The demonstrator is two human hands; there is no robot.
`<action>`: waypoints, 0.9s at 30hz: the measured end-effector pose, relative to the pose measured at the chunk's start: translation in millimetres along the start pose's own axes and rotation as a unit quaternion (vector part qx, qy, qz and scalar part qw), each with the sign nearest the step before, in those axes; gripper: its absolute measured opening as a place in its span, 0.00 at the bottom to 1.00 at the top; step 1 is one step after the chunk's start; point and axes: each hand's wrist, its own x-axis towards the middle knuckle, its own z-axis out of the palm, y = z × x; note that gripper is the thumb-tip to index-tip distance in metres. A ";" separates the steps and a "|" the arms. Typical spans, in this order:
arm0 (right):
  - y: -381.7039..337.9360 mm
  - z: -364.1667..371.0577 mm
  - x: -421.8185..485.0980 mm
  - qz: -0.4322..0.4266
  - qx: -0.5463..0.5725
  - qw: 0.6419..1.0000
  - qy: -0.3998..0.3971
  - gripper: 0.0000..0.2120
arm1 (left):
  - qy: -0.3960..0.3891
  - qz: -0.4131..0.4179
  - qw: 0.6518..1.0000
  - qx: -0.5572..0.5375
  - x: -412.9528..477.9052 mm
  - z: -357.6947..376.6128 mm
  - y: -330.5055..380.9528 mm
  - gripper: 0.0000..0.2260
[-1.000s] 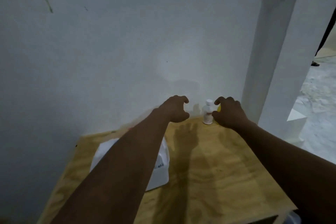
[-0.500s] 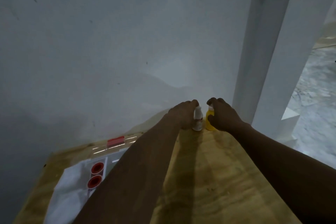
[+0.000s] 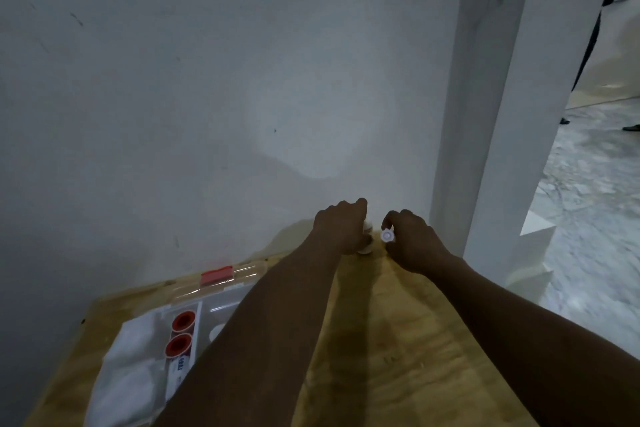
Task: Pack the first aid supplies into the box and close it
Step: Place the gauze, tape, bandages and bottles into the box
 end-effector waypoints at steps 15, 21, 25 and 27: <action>19.2 -3.0 25.8 0.004 0.030 0.999 0.033 0.07 | -0.005 -0.003 1.000 -0.029 29.7 9.8 -4.9 0.14; 14.5 -8.5 20.3 -0.009 0.023 0.999 0.026 0.08 | -0.001 -0.003 0.999 -0.054 17.2 -6.8 -15.5 0.14; -10.2 -20.7 16.5 -0.017 0.023 1.000 0.011 0.10 | 0.009 -0.013 0.996 -0.087 -0.9 -48.0 -34.2 0.16; -30.4 -26.1 13.2 -0.037 0.028 0.999 0.013 0.11 | 0.014 -0.024 0.995 -0.091 -14.5 -73.6 -49.9 0.15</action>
